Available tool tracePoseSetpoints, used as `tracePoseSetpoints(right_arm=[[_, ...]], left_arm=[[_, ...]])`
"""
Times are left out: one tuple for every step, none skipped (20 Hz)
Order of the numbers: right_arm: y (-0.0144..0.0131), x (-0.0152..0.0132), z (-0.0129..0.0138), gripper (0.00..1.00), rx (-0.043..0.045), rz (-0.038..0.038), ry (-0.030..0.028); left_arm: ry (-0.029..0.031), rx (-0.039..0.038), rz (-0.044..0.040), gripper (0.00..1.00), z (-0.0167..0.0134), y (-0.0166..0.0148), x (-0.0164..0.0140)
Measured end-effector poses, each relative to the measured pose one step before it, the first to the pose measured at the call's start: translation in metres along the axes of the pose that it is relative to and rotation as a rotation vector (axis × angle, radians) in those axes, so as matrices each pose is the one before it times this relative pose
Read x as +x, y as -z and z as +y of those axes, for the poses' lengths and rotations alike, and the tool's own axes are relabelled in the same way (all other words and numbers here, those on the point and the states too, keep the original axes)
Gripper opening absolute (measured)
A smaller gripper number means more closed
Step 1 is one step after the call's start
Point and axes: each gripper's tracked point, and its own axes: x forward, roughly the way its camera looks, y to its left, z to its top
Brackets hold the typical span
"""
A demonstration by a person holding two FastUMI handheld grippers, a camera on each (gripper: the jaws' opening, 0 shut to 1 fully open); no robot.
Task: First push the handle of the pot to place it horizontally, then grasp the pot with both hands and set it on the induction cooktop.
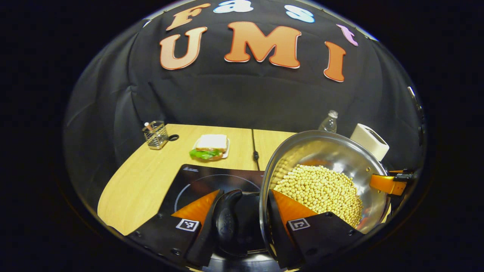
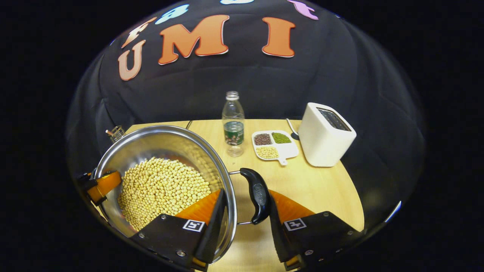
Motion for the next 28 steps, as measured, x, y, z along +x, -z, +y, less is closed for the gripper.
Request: tracePoseSetpoints(right_arm=[[0.00048, 0.00176, 0.00857, 0.61, -0.00578, -0.00138, -0.01047], [-0.00093, -0.00003, 0.00897, 0.62, -0.00532, 0.00073, -0.01046], [-0.0036, 0.00067, 0.01387, 0.62, -0.00627, -0.00558, -0.00918], [-0.00015, -0.00149, 0.011, 0.61, -0.00754, -0.00117, -0.00877], [-0.00106, 0.00223, 0.008, 0.61, -0.00826, -0.00316, -0.00957], [0.00166, 0.00194, 0.01185, 0.61, -0.00629, 0.00229, -0.00972], [-0.00069, 0.00148, 0.01115, 0.61, -0.00691, 0.00399, -0.00963], [-0.00128, 0.00202, 0.00937, 0.62, -0.00626, -0.00267, -0.00968], [-0.00148, 0.0015, 0.00901, 0.61, -0.00439, 0.00032, -0.00771], [-0.00362, 0.00357, 0.00932, 0.61, -0.00359, -0.00537, -0.00622], [-0.00174, 0.00345, 0.00804, 0.61, -0.00065, -0.0003, -0.00609], [0.00186, 0.00143, 0.00741, 0.61, -0.00754, 0.00688, -0.00465], [-0.00069, 0.00153, 0.00762, 0.61, -0.00304, 0.00183, -0.00355], [-0.00056, 0.00224, 0.00652, 0.61, -0.00383, -0.00297, -0.00219], [0.00016, 0.00149, 0.0056, 0.61, -0.00006, 0.00121, -0.0009], [-0.00188, 0.0035, 0.00597, 0.61, -0.00542, -0.00022, -0.00022], [-0.00063, 0.00097, 0.00415, 0.61, -0.0025, -0.00001, 0.00201], [0.00127, 0.00034, -0.00026, 0.61, -0.00274, -0.00355, 0.00217], [0.00115, 0.00127, 0.00141, 0.61, -0.00083, 0.00184, 0.00112], [0.00155, 0.00213, 0.00245, 0.57, -0.00134, 0.00327, 0.00019], [0.00194, 0.00116, 0.0013, 0.61, -0.00267, 0.00651, -0.00157], [0.00111, 0.00072, 0.00232, 0.61, 0.01129, 0.00339, 0.00096], [0.00073, 0.00029, 0.00126, 0.58, 0.00564, 0.00278, 0.00027], [0.00227, 0.00104, 0.00032, 0.58, 0.0016, 0.00791, 0.00069], [-0.00005, -0.00062, 0.00035, 0.58, -0.00342, -0.00095, 0.00467], [-0.00056, -0.00014, -0.00046, 0.58, -0.00545, -0.00263, 0.00453], [-0.0008, -0.00051, 0.0, 0.58, -0.00111, -0.00457, 0.00515], [0.00098, -0.00001, 0.00103, 0.58, 0.0002, -0.00142, 0.00298]], left_arm=[[-0.01066, -0.00674, 0.00002, 0.68, 0.01208, -0.0006, -0.00201], [-0.01058, -0.00718, -0.00092, 0.68, 0.01063, -0.00005, -0.00104], [-0.00861, -0.00573, -0.00002, 0.68, 0.0111, -0.00035, -0.00324], [-0.00922, -0.0035, -0.0004, 0.71, 0.01099, 0.00009, -0.00276], [-0.00811, -0.00309, -0.00048, 0.71, 0.00979, -0.00008, -0.00164], [-0.01076, -0.00255, 0.00062, 0.71, 0.01111, 0.00124, 0.00045], [-0.01063, -0.00661, 0.00114, 0.71, 0.0125, 0.00079, -0.00069], [-0.00903, -0.00705, 0.00067, 0.68, 0.01133, -0.00015, -0.00022], [-0.00689, -0.00441, 0.001, 0.68, 0.00887, 0.00042, 0.00024], [-0.00773, -0.00322, 0.00031, 0.71, 0.00866, -0.00077, 0.0001], [-0.00802, -0.00338, -0.00054, 0.71, 0.00981, -0.00191, 0.00218], [-0.00611, -0.00325, -0.00269, 0.71, 0.00667, 0.0003, 0.0016], [-0.00533, -0.00278, 0.00065, 0.68, 0.00632, 0.00114, 0.00083], [-0.00368, -0.00234, 0.00148, 0.71, 0.0067, 0.00058, 0.00174], [-0.00107, -0.00432, 0.00273, 0.71, 0.00648, 0.00121, 0.00251], [-0.00124, -0.00328, 0.00285, 0.68, 0.00539, 0.0006, 0.00207], [-0.00034, -0.00359, 0.00227, 0.71, 0.00468, 0.0004, 0.00305], [0.00021, -0.00286, 0.00363, 0.71, 0.00334, 0.00259, 0.00266], [0.00258, -0.0031, 0.0035, 0.71, 0.0024, 0.00172, 0.00265], [0.00203, -0.00198, 0.00377, 0.71, 0.00217, 0.0003, 0.00403], [0.00382, 0.0018, 0.00382, 0.68, -0.00194, 0.00028, -0.00136], [0.00196, 0.0001, 0.00369, 0.71, 0.00045, 0.00001, -0.00144], [0.00619, -0.00328, 0.00213, 0.71, -0.00119, 0.00128, 0.00001], [0.00229, 0.00362, -0.0001, 0.71, 0.0001, -0.00056, 0.00146], [0.0045, 0.00214, 0.00364, 0.69, -0.0004, 0.00045, 0.00083], [0.00514, -0.00325, 0.00285, 0.71, 0.00016, 0.00062, 0.00218], [0.00626, -0.00282, 0.00192, 0.71, -0.00057, -0.00016, 0.00018], [0.00414, -0.00383, 0.00225, 0.69, -0.0004, 0.00228, -0.00048]])
